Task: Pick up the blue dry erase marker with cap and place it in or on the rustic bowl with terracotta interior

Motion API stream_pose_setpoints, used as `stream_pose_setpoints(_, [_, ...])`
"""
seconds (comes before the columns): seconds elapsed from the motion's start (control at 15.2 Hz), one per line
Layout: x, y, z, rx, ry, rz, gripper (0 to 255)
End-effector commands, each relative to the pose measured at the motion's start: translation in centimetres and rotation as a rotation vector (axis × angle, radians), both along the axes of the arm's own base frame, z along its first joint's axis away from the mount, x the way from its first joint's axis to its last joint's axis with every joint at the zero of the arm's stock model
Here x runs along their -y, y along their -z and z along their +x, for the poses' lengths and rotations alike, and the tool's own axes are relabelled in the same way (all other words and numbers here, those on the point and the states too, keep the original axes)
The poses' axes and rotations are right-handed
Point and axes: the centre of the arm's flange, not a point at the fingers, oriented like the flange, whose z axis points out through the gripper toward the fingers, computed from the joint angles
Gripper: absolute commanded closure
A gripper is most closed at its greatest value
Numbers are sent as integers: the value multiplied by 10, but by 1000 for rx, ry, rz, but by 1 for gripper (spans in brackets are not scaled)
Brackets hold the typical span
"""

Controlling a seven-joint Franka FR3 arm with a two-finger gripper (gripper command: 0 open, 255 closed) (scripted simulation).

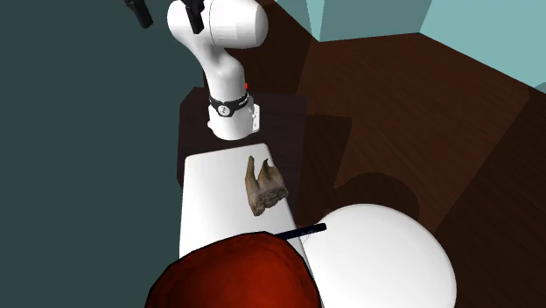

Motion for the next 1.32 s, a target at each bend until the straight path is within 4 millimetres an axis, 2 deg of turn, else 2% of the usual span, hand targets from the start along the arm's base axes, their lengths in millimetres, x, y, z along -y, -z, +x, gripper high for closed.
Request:
stream_pose_setpoints(0.0, [0, 0, 0, 0, 0, 0, 0])
stream_pose_setpoints(0.59, [-83, 83, 9, 30, 300, -38, 0])
stream_pose_setpoints(1.25, [-162, 177, 50, 63, 632, -81, 0])
